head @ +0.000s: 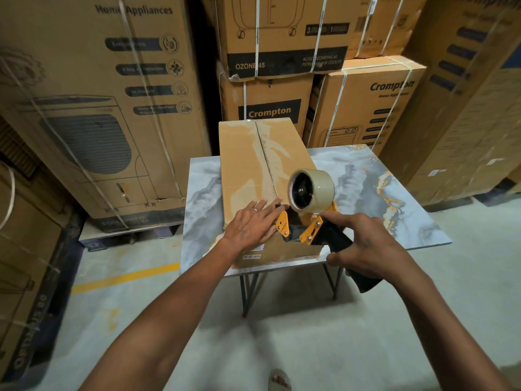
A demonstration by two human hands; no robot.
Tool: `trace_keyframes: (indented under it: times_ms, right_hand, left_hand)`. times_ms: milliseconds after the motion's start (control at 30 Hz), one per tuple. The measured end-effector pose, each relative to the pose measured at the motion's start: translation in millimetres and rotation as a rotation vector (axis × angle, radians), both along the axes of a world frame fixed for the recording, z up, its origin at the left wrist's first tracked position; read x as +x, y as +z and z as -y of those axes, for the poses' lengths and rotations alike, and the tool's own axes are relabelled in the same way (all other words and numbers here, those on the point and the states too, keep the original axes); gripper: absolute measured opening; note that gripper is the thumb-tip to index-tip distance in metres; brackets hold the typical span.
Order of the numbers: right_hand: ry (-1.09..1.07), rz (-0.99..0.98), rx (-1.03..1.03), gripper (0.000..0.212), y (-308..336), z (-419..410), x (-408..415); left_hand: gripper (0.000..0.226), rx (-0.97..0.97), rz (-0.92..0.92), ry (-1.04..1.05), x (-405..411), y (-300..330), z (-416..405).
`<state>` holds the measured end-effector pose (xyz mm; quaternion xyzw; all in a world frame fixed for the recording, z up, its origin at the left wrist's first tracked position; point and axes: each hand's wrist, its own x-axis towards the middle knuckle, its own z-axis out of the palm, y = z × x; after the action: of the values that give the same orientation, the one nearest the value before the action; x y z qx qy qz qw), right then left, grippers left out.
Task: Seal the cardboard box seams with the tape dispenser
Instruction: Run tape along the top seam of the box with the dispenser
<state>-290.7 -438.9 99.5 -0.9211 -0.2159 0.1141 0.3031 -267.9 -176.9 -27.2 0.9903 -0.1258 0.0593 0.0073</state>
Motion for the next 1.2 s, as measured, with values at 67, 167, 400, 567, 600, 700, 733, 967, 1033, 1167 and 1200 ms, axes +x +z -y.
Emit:
trace_keyframes:
  times_ms: [67,167,400,567,600,700,733,967,1033,1167,1200]
  right_hand:
    - [0.0,-0.006,-0.001,0.08,0,1,1]
    - [0.006,-0.006,-0.006,0.08,0,1,2]
    - [-0.013,-0.045,0.0,0.082,1,2,4]
    - [-0.013,-0.046,-0.006,0.082,1,2,5]
    - [-0.013,-0.046,-0.002,0.081,1,2,4]
    - [-0.015,-0.037,0.0,0.082,1,0,3]
    - [-0.017,-0.038,0.0,0.082,1,0,2]
    - [-0.009,-0.051,-0.013,0.084,1,4,8]
    - [-0.007,-0.065,-0.006,0.086,1,3,8]
    - [-0.007,-0.073,0.005,0.086,1,4,7]
    - [-0.007,-0.074,0.005,0.086,1,4,7]
  left_hand:
    - [0.063,0.01,-0.017,-0.002,-1,3,0]
    - [0.067,-0.005,-0.038,-0.005,-2,8,-2]
    - [0.076,-0.064,-0.065,0.029,0,3,-4]
    - [0.063,-0.039,-0.027,0.035,-1,2,0]
    - [0.061,-0.032,-0.024,0.042,-2,1,2]
    - [0.059,-0.008,-0.03,0.046,-4,2,4]
    - [0.059,0.0,-0.029,0.041,-5,4,5]
    - [0.058,0.039,-0.081,0.064,-3,8,5]
    - [0.054,0.03,-0.006,0.047,-6,11,6]
    - [0.05,0.058,0.097,0.002,-7,10,4]
    - [0.05,0.071,0.116,-0.008,-7,10,3]
